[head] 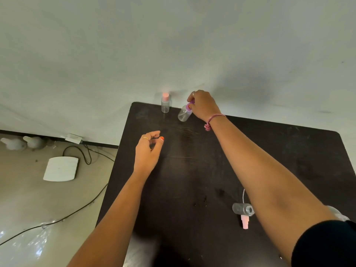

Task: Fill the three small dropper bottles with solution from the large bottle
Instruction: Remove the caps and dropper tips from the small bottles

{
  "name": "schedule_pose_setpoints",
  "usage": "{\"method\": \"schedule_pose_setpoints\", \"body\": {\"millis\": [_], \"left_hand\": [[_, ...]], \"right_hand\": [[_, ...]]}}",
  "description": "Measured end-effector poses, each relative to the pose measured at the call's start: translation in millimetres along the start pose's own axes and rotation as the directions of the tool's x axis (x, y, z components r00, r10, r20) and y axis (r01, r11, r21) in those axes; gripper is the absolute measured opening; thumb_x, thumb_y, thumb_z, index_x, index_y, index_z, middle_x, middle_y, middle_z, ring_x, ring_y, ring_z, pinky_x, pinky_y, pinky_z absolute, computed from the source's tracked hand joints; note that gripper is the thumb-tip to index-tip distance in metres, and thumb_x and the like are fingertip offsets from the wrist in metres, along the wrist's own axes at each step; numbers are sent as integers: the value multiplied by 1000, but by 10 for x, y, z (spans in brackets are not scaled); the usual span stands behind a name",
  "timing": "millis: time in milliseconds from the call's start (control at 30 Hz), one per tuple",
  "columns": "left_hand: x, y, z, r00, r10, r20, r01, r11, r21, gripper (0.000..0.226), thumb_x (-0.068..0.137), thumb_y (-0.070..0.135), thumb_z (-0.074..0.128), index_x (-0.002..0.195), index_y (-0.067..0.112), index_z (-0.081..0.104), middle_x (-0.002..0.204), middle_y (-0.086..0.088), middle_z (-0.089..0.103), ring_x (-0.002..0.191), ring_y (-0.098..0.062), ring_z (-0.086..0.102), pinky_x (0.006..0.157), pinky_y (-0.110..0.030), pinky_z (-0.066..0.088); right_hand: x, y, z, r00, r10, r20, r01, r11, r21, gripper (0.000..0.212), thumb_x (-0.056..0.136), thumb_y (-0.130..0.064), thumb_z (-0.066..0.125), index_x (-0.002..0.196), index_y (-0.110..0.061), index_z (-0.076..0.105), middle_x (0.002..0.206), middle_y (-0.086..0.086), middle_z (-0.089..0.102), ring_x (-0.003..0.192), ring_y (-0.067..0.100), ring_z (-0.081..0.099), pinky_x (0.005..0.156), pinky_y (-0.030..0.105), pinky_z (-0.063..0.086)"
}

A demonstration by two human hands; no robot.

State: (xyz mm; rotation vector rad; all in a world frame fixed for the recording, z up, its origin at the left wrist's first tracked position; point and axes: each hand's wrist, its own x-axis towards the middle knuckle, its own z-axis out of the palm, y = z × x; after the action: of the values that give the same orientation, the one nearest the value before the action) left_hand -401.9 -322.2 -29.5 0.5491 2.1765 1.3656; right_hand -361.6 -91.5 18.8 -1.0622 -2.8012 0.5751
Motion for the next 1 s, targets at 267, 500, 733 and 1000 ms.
{"method": "schedule_pose_setpoints", "body": {"millis": [267, 500, 733, 1000], "left_hand": [[-168, 282, 37, 989, 143, 29, -143, 990, -14, 62, 78, 29, 77, 133, 21, 49, 128, 6, 55, 116, -5, 52, 99, -23, 45], [-418, 744, 15, 939, 334, 77, -339, 938, 72, 67, 70, 37, 82, 129, 19, 55, 114, 12, 55, 101, -1, 56, 83, -8, 44], [-775, 1101, -50, 891, 450, -60, -439, 888, 136, 63, 70, 40, 82, 123, 12, 63, 106, 7, 58, 95, -5, 58, 87, -18, 50], [-1102, 1261, -108, 910, 415, -21, -412, 908, 77, 63, 66, 43, 83, 119, 14, 66, 107, 2, 70, 94, -7, 65, 88, -19, 52]], "right_hand": [[-545, -170, -692, 969, -123, 215, 79, 976, 201, 17, 89, -13, 64, 105, -9, 70, 101, -1, 65, 85, 11, 67, 82, 25, 55], [-1114, -340, -1256, 937, -193, 292, 87, 936, 340, 15, 94, -13, 57, 107, -14, 65, 93, -1, 70, 79, 4, 69, 73, 13, 54], [-1519, -420, -1601, 959, -212, 190, 126, 915, 383, 26, 87, -27, 68, 108, -12, 66, 90, 2, 70, 71, 8, 70, 71, 21, 57], [-1919, -498, -1838, 932, -344, 115, 313, 923, 224, 21, 84, -26, 71, 102, -13, 69, 88, 4, 72, 73, 5, 69, 74, 13, 53]]}}
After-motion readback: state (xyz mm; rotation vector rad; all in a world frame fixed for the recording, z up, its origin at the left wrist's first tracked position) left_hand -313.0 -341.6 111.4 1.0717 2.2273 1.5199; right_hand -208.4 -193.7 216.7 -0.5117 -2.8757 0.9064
